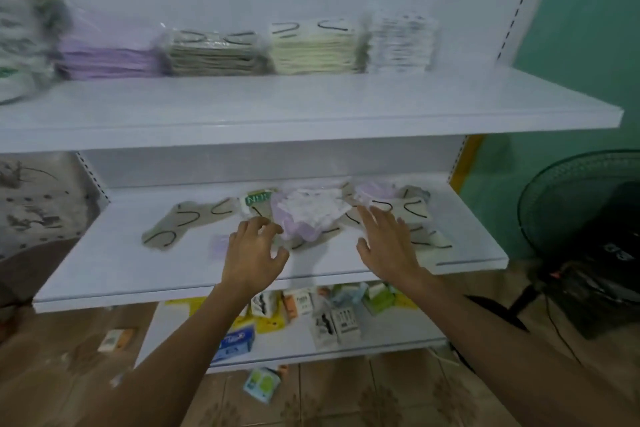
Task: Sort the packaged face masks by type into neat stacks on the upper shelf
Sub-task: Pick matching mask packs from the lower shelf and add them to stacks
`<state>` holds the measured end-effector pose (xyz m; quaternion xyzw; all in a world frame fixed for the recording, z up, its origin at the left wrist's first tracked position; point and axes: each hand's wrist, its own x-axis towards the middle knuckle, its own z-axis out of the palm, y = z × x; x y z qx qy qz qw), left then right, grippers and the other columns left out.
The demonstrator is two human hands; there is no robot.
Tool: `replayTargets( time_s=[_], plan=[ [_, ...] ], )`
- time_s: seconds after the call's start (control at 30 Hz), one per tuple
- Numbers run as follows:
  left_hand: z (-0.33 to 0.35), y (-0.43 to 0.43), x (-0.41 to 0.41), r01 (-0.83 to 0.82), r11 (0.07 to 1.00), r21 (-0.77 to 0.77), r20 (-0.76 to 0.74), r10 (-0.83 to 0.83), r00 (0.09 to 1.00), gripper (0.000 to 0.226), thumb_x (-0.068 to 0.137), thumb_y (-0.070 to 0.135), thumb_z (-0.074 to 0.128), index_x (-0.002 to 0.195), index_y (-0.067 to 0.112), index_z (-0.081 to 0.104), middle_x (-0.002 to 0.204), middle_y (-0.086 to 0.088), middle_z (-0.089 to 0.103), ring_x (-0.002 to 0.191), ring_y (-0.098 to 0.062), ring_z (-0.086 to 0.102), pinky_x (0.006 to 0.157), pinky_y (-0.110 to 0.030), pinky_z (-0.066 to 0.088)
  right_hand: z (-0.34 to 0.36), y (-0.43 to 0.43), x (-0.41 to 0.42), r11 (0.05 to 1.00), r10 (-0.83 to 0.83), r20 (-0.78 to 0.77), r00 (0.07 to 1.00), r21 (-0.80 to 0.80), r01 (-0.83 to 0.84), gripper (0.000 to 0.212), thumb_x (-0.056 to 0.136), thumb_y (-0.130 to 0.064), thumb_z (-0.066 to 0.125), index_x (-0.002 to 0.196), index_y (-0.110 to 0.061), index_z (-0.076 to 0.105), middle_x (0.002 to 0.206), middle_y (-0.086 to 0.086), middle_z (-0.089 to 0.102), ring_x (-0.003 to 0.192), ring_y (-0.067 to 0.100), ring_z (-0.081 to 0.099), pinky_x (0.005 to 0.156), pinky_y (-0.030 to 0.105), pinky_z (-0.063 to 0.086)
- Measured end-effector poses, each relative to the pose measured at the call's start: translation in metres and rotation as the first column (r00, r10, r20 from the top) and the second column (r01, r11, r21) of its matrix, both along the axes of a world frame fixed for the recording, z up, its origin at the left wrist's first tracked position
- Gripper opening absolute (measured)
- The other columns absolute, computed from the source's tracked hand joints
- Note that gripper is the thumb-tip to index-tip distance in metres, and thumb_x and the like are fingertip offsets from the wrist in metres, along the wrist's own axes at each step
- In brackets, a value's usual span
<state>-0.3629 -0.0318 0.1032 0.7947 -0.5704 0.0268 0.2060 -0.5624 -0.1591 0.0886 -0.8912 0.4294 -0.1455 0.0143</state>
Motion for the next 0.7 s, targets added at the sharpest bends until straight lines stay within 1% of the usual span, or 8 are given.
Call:
replayTargets(
  time_s=[0.07,0.17,0.27,0.33,0.43,0.57,0.63,0.7],
  plan=[
    [-0.017,-0.011,-0.012,0.019,1.000,0.012,-0.027,-0.019,0.999,0.037,0.067,0.028,0.054,0.094,0.008,0.070,0.102,-0.015,0.065,0.095,-0.040,0.058,0.075,-0.043,0.047,-0.019,-0.007,-0.018,0.990,-0.004,0.026,1.000,0.141,0.000,0.062,0.082,-0.026,0.042,0.140,-0.005,0.040,0.138,0.020,0.046,0.125,0.036,0.046,0.102,0.045,0.039],
    [-0.045,-0.031,-0.034,0.042,0.999,0.027,-0.088,-0.040,0.995,0.039,0.070,0.031,0.052,0.096,0.008,0.069,0.103,-0.015,0.064,0.097,-0.040,0.057,0.078,-0.044,0.046,-0.050,-0.017,-0.043,0.958,-0.050,0.021,0.999,0.285,0.042,0.057,0.092,-0.021,0.046,0.146,-0.009,0.029,0.148,0.013,0.034,0.134,0.030,0.034,0.107,0.037,0.033],
    [-0.076,-0.053,-0.058,0.069,0.996,0.061,-0.174,-0.058,0.983,0.043,0.073,0.035,0.050,0.101,0.008,0.068,0.108,-0.014,0.061,0.102,-0.039,0.055,0.083,-0.043,0.044,-0.086,-0.033,-0.063,0.921,-0.119,0.062,0.991,0.381,0.087,0.056,0.091,-0.016,0.052,0.143,-0.007,0.034,0.144,0.016,0.039,0.131,0.032,0.038,0.104,0.038,0.036],
    [-0.094,-0.070,-0.073,0.064,0.992,0.106,-0.246,-0.036,0.968,0.037,0.079,0.029,0.056,0.108,0.009,0.065,0.116,-0.013,0.058,0.110,-0.035,0.050,0.091,-0.040,0.040,-0.109,-0.049,-0.076,0.891,-0.156,0.058,0.986,0.440,0.115,0.055,0.089,-0.013,0.054,0.141,-0.004,0.036,0.141,0.018,0.042,0.127,0.034,0.041,0.103,0.039,0.036],
    [-0.121,-0.102,-0.093,-0.013,0.992,0.129,-0.377,0.061,0.924,0.031,0.083,0.015,0.064,0.113,0.008,0.063,0.121,-0.013,0.055,0.114,-0.031,0.046,0.095,-0.036,0.037,-0.132,-0.081,-0.093,0.839,-0.173,0.018,0.985,0.526,0.138,0.056,0.091,-0.014,0.051,0.143,-0.007,0.033,0.143,0.015,0.038,0.129,0.032,0.037,0.105,0.038,0.033],
    [-0.150,-0.147,-0.117,-0.131,0.976,0.175,-0.561,0.208,0.801,0.028,0.085,0.009,0.063,0.113,0.008,0.063,0.120,-0.012,0.056,0.112,-0.028,0.052,0.090,-0.030,0.041,-0.155,-0.131,-0.117,0.813,-0.119,-0.077,0.990,0.565,0.141,0.054,0.096,-0.018,0.045,0.146,-0.010,0.025,0.149,0.011,0.029,0.136,0.026,0.027,0.110,0.032,0.024],
    [-0.159,-0.166,-0.128,-0.219,0.961,0.170,-0.686,0.275,0.673,0.024,0.087,0.004,0.059,0.110,0.006,0.063,0.118,-0.014,0.058,0.109,-0.026,0.056,0.085,-0.023,0.041,-0.163,-0.154,-0.127,0.798,-0.097,-0.105,0.990,0.587,0.141,0.055,0.098,-0.019,0.042,0.148,-0.011,0.020,0.154,0.010,0.019,0.142,0.025,0.018,0.113,0.033,0.018],
    [-0.164,-0.185,-0.134,-0.306,0.936,0.176,-0.768,0.325,0.552,0.022,0.088,0.003,0.057,0.109,0.006,0.062,0.118,-0.014,0.059,0.106,-0.024,0.058,0.083,-0.022,0.042,-0.168,-0.175,-0.133,0.792,-0.087,-0.125,0.988,0.593,0.144,0.055,0.099,-0.020,0.040,0.149,-0.013,0.018,0.156,0.009,0.015,0.143,0.024,0.015,0.114,0.034,0.016]
  ],
)
